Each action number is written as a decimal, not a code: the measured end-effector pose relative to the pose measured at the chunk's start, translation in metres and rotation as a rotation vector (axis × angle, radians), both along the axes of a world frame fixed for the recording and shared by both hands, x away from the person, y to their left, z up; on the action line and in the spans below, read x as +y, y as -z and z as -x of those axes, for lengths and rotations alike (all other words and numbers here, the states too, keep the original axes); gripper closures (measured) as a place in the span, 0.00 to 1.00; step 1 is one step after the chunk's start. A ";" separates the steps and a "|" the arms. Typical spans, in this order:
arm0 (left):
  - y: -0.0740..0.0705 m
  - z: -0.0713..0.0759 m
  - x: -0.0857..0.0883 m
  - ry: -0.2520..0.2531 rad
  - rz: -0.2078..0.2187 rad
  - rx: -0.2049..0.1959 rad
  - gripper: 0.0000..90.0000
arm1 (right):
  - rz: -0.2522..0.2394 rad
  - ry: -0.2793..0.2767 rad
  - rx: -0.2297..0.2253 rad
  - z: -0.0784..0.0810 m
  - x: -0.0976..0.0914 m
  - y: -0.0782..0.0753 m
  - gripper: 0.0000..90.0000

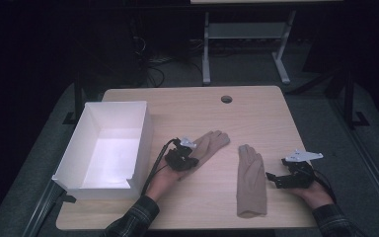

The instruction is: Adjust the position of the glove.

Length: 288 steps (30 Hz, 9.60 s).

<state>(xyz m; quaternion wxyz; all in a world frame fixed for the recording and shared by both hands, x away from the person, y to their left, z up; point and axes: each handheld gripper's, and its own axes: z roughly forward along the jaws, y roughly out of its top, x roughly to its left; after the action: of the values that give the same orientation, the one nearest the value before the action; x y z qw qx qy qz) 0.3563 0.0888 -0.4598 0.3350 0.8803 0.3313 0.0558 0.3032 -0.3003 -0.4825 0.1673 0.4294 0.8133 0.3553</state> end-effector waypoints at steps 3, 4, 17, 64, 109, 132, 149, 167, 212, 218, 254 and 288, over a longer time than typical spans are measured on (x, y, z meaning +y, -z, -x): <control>0.000 0.003 0.000 0.004 0.005 -0.011 1.00 | 0.000 0.000 0.000 0.000 0.000 0.000 0.14; -0.001 0.004 0.000 0.000 0.007 -0.012 1.00 | -0.001 0.001 0.001 0.000 0.000 0.000 0.14; -0.008 0.008 0.022 -0.087 -0.061 -0.049 1.00 | 0.000 0.000 0.000 0.000 0.000 0.000 0.14; -0.010 0.013 0.018 -0.058 0.017 -0.065 0.69 | 0.000 -0.006 -0.005 -0.001 0.001 0.000 0.14; 0.003 0.009 0.011 -0.029 0.028 -0.016 0.93 | -0.037 -0.298 0.075 0.006 0.019 -0.010 1.00; -0.010 0.019 0.018 0.004 0.115 0.025 0.96 | -0.066 -0.376 0.082 0.000 0.056 -0.014 1.00; -0.027 0.023 0.009 0.080 0.211 -0.009 0.96 | -0.078 -0.409 0.093 0.000 0.071 -0.013 1.00; -0.042 0.029 0.002 0.127 0.296 -0.032 0.96 | -0.078 -0.426 0.097 0.000 0.081 -0.012 1.00; -0.019 0.039 -0.070 0.287 0.220 -0.011 0.96 | -0.077 -0.457 0.103 -0.002 0.099 -0.011 1.00; -0.011 0.039 -0.076 0.284 0.209 0.006 0.94 | -0.074 -0.454 0.105 -0.001 0.098 -0.012 0.99; 0.001 0.061 -0.082 0.330 0.124 0.056 1.00 | -0.015 -0.083 -0.006 -0.013 0.038 -0.001 0.24; -0.029 0.037 -0.023 0.201 0.033 -0.035 0.51 | -0.014 -0.093 -0.005 -0.014 0.039 -0.001 0.21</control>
<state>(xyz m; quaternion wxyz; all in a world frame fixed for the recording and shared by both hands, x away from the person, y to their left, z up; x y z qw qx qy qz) 0.3196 0.0662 -0.4312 0.3590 0.9023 0.2365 0.0318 0.3168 -0.2616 -0.4818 0.1498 0.3914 0.8294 0.3694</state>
